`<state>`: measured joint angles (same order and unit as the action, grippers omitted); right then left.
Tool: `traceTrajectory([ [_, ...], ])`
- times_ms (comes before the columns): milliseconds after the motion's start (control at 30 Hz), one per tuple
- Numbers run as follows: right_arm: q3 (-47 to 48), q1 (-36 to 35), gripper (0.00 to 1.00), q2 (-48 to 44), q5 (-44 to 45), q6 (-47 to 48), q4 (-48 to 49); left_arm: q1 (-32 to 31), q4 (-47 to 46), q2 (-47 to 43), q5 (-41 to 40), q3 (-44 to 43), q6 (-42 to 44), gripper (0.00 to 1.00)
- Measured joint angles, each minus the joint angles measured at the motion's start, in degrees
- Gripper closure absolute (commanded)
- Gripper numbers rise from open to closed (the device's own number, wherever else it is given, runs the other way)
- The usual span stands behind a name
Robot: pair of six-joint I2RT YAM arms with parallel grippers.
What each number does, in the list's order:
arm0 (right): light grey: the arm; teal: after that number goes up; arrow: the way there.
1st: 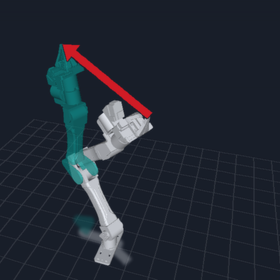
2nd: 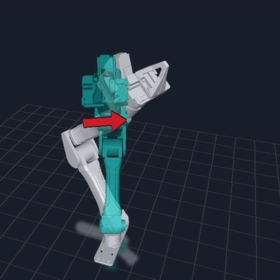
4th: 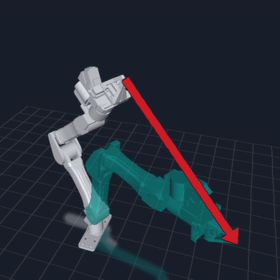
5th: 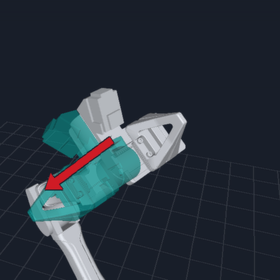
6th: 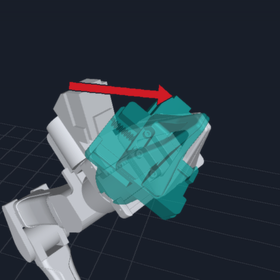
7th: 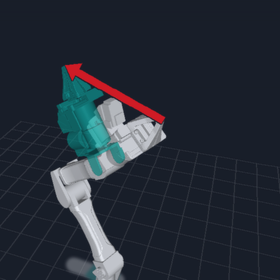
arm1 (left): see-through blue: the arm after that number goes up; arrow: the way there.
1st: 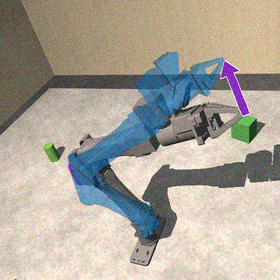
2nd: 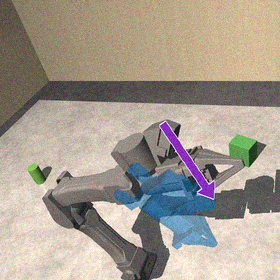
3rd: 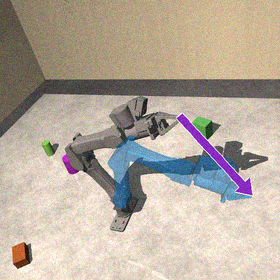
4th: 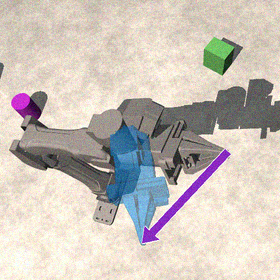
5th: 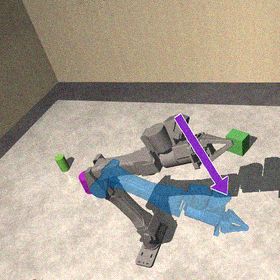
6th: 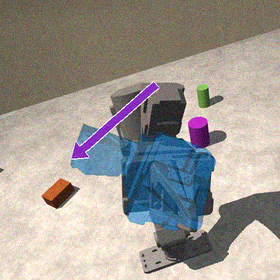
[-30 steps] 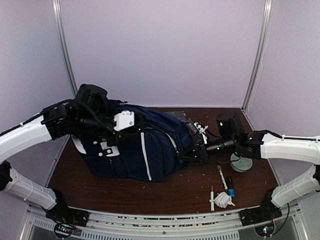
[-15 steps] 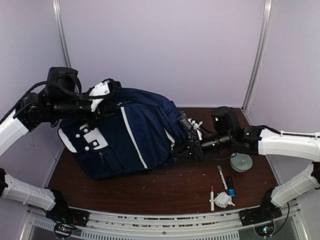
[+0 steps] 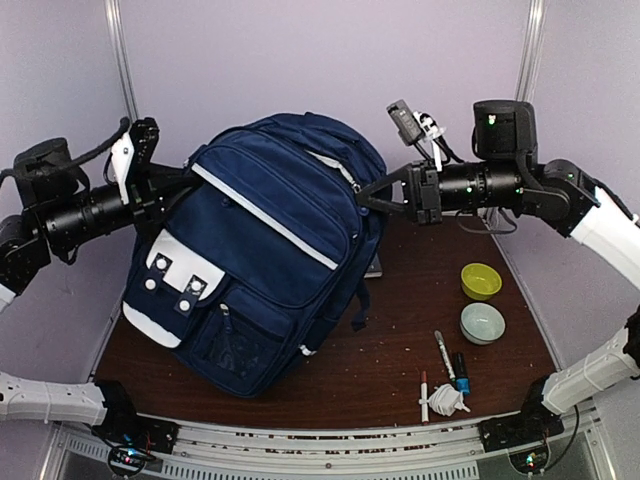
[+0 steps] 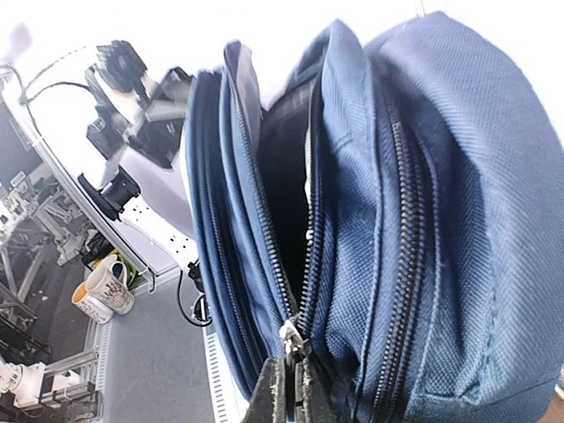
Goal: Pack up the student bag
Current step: Unzip the second largest pocket of the student bag, then hold the student bag at the center of the board.
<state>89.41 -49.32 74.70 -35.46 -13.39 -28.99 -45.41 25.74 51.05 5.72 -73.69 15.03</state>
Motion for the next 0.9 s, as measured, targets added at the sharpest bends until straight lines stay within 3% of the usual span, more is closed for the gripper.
traceTrajectory([
  [67, 3.2, 0.0, 1.0, 0.6, 1.0, 1.7, -3.8, 0.2, -3.5, -2.1, 4.0, 5.3, 0.0, 0.69],
  [100, 4.3, 0.0, 1.0, 0.9, 1.7, 2.7, -5.6, 0.4, -4.5, -2.6, 5.9, 7.4, 0.3, 0.6],
  [200, 5.7, 0.0, 1.0, 1.9, 3.7, 4.8, -9.9, -0.3, -5.0, -3.0, 10.8, 14.1, 3.2, 0.42],
  [267, 6.2, 0.3, 1.0, 3.0, 5.4, 6.6, -11.6, -2.2, -2.1, -1.6, 11.3, 16.2, 5.4, 0.35],
  [533, 9.5, 0.5, 1.0, 4.0, 7.5, 13.5, -14.5, -6.0, 8.6, 4.0, 15.3, 10.3, 10.6, 0.27],
  [633, 9.6, 0.5, 1.0, 4.0, 7.4, 14.8, -14.9, -7.5, 10.6, 6.4, 13.8, 3.6, 10.4, 0.32],
  [767, 9.6, 0.1, 1.0, 4.2, 6.8, 15.2, -14.8, -11.3, 10.1, 15.0, 11.1, -10.5, 9.6, 0.31],
  [900, 9.5, -0.2, 1.0, 4.3, 6.5, 15.6, -14.7, -11.7, 10.7, 20.4, 9.4, -18.3, 7.7, 0.31],
])
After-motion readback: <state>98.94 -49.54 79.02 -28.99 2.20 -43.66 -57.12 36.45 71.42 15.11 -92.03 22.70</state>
